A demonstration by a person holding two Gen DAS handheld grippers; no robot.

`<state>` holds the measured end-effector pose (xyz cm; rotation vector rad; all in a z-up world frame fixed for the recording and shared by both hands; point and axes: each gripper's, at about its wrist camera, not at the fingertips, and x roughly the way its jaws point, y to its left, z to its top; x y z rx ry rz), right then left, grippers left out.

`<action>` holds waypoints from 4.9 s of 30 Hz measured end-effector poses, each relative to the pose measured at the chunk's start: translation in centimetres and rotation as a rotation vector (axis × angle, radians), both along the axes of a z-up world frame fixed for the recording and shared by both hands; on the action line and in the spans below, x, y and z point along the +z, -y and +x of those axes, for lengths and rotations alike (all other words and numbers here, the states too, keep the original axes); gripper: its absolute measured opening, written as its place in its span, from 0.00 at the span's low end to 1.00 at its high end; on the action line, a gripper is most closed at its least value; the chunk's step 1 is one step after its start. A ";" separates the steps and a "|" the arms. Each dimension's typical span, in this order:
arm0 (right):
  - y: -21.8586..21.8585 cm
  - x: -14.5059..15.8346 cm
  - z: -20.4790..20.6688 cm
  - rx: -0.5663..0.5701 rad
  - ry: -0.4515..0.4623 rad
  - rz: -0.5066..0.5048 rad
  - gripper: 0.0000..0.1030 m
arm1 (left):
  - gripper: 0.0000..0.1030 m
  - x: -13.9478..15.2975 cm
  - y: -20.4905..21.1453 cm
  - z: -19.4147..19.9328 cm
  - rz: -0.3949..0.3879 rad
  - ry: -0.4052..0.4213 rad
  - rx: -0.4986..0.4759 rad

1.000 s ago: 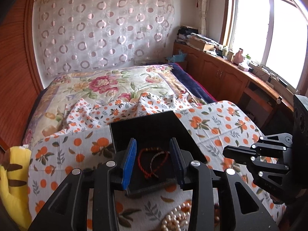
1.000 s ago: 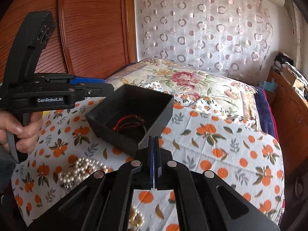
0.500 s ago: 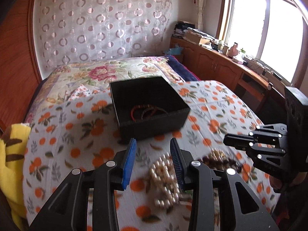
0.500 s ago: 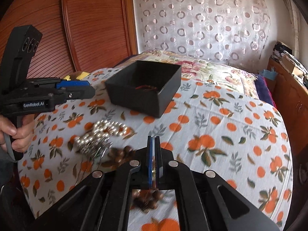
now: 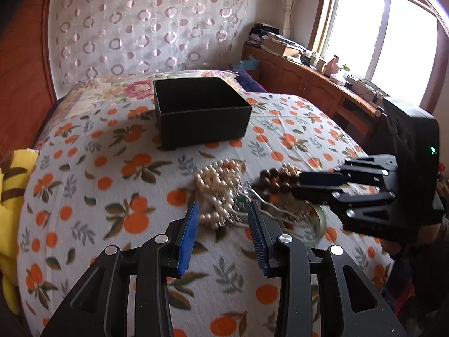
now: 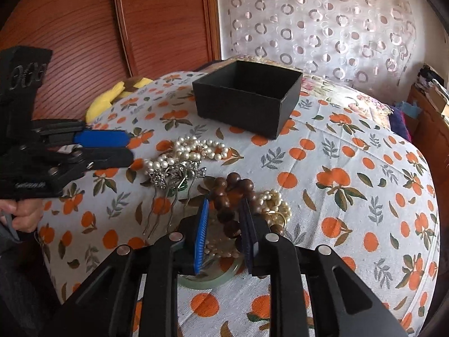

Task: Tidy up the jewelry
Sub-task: 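Grasp a pearl strand with the left gripper while the right grasps dark bead bracelet, then lift the pearls with the left gripper while the right carries beads over the box, then lower pearls and beads into the black box and open both grippers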

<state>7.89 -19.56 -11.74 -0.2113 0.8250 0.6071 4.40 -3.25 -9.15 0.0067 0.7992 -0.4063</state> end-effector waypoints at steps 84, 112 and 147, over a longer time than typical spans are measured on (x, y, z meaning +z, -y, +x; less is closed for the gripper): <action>1.5 10.0 1.7 -0.089 0.276 0.075 0.14 | 0.06 12.3 -0.6 5.0 0.026 0.275 0.048; -0.2 12.8 9.0 -0.051 0.301 0.110 0.14 | 0.06 19.7 0.1 10.0 0.012 0.388 0.024; -3.4 8.6 17.5 -0.010 0.215 0.094 0.15 | 0.06 6.2 -1.0 17.3 0.034 0.099 0.048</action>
